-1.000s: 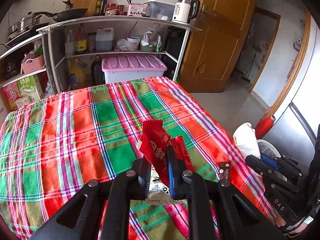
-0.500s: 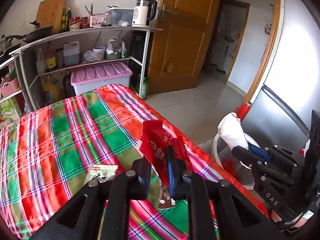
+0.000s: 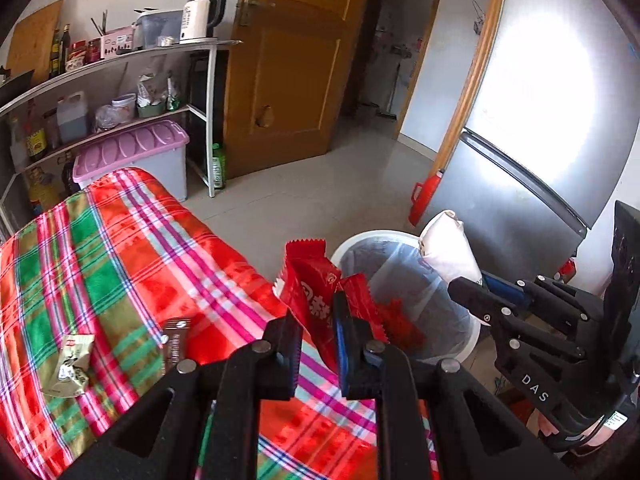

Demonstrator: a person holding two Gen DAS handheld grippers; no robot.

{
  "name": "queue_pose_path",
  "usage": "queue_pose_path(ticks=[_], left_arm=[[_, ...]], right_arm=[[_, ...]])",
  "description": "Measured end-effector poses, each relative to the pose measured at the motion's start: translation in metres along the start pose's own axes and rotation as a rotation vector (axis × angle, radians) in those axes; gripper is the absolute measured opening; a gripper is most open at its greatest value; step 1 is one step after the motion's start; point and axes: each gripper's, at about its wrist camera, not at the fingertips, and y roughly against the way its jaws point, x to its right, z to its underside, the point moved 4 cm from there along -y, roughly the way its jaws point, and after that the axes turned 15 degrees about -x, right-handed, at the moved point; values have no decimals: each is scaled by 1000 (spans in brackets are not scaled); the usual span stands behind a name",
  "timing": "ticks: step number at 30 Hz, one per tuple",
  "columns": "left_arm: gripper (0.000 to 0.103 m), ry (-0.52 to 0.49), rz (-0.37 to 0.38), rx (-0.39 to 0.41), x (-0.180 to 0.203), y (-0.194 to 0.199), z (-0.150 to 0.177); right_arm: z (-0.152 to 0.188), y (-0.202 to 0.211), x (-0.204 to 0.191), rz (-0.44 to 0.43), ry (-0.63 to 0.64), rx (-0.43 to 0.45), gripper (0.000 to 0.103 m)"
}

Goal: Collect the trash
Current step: 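Carry the red chip bag and cream paper bag over the white bin with both tools, then open both tools to drop the chip bag and paper bag into the bin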

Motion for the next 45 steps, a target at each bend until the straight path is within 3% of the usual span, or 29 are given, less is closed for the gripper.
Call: queue_pose_path(ticks=[11,21,30,32,34,36,37,38,45], left_arm=[[15,-82,41,-92,62,-49,-7],[15,-79,48,-180,74,-88,-11],[16,-93,-8,-223,78,-111,-8],[20,-105,-28,-212,79,-110,-7],[42,-96,-30,-213,77,-110,-8],[49,-82,-31,-213,74,-109,-8],[49,-80,-36,-211,73,-109,-8],[49,-79,-36,-214,72,-108,-7],[56,-66,-39,-206,69,-104,-4]], right_arm=[[23,-11,65,49,-85,-72,15],[40,-41,93,30,-126,-152,15],[47,-65,102,46,-119,-212,17],[48,-68,103,46,-122,-221,18],[48,-68,105,42,-132,-217,22],[48,-69,107,38,-143,-220,33],[48,-69,106,36,-147,-219,44],[48,-69,107,32,-151,-217,49],[48,-66,105,24,-170,-206,49]])
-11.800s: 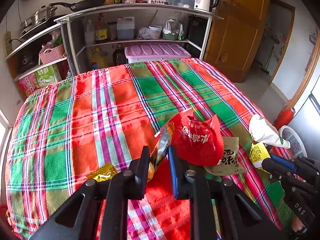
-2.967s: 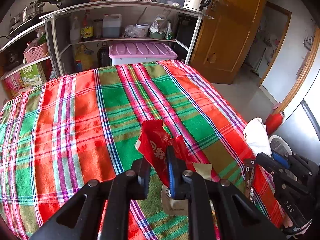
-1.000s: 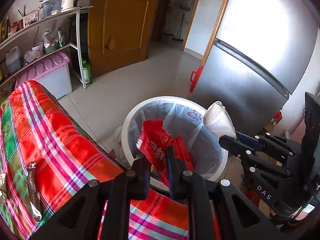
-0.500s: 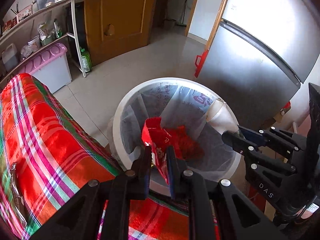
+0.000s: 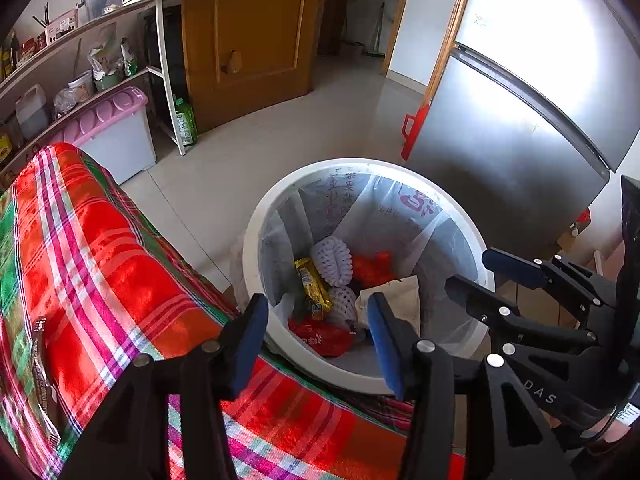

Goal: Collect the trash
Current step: 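Open both tools to drop the chip bag and paper bag into the bin, then move both tools back over the table toward the remaining wrappers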

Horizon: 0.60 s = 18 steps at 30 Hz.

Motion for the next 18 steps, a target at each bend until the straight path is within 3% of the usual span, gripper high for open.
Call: queue_pose_path(ticks=[18], left_arm=[[60,24,-27,78,-14,37,20]], right_arm=[[8,23,-6,-13,-41,44,50]])
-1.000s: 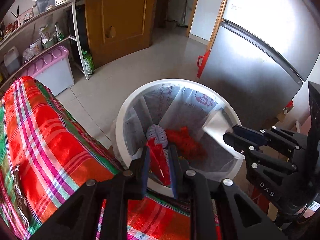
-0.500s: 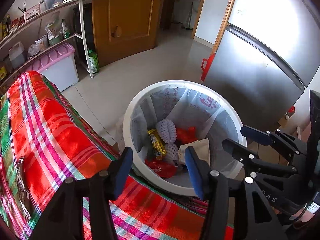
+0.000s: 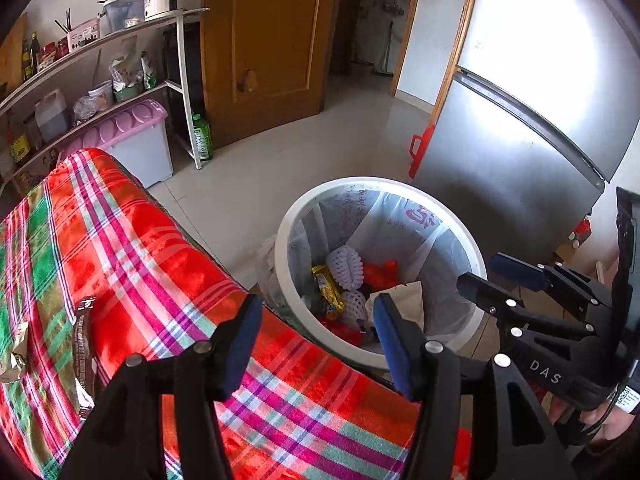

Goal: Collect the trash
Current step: 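Move both tools back over the table toward the remaining wrappers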

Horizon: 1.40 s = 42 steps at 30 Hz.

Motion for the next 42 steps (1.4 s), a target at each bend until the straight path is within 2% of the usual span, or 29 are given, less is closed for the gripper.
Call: queue_pose_path(ticks=[8,22,33,42], left_arm=[[64,47,-61,48,-28,24,16],[66,174,-109,107,-99,61,47],[67,304,-178,118,-172,80,76],[68,409,-201,122,-229,94,98]], right_arm=[[-1,13,-21,-22,20,31,52],[-9,26,-86,-84,109,70,53],[-16,16,-149,-149,202,52,54],[-21,2,-211,-201,305,25,54]])
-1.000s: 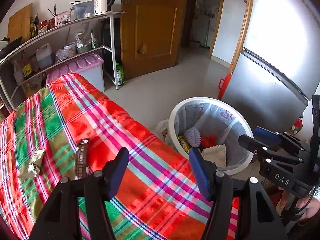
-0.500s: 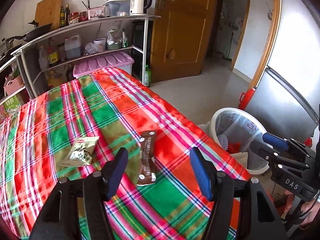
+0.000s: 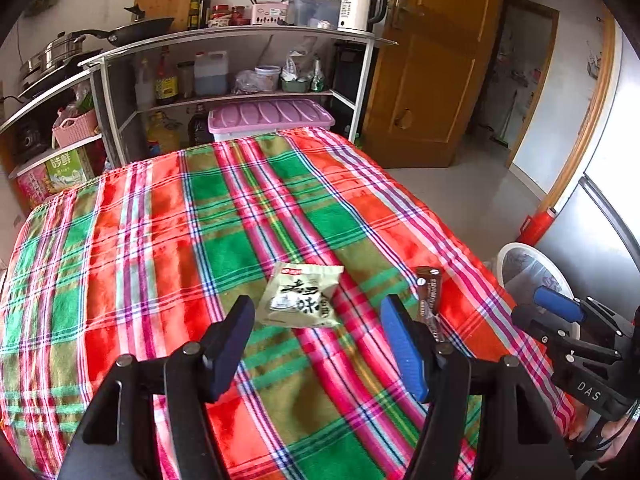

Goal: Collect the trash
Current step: 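Move both tools back over the table toward the remaining wrappers, then grasp the brown protein bar wrapper with the right tool while the left tool grasps the beige snack packet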

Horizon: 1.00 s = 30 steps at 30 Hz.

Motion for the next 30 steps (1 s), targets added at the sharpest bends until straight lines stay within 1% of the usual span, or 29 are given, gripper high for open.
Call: queue_pose_path(ticks=[5,9,12,16,19,22,24,27,30], left_arm=[[70,23,-21,3,-26,1,0],[70,41,-7,-4,-44,-1,-1],[71,38,-21,-8,-53,-3,-4],[73,36,23,-23,-61,-7,-8],[74,31,27,-32,-62,-12,-11],[74,35,56,-54,-61,-19,-12],[74,23,62,-60,-57,-22,-13],[76,17,102,-70,-51,-26,-15],[78,6,111,-85,-45,-33,-17]], right_arm=[[-11,-15,-28,-18,44,-28,54],[-17,-26,-44,-33,59,-45,54],[-22,-36,-53,-51,63,-70,54],[-27,-49,-64,-43,67,-98,54],[-28,-59,-69,-29,66,-120,54],[-30,-69,-73,26,76,-145,54],[-28,-75,-74,38,77,-164,54],[-25,-76,-70,58,64,-160,53],[-24,-76,-67,54,51,-151,53]])
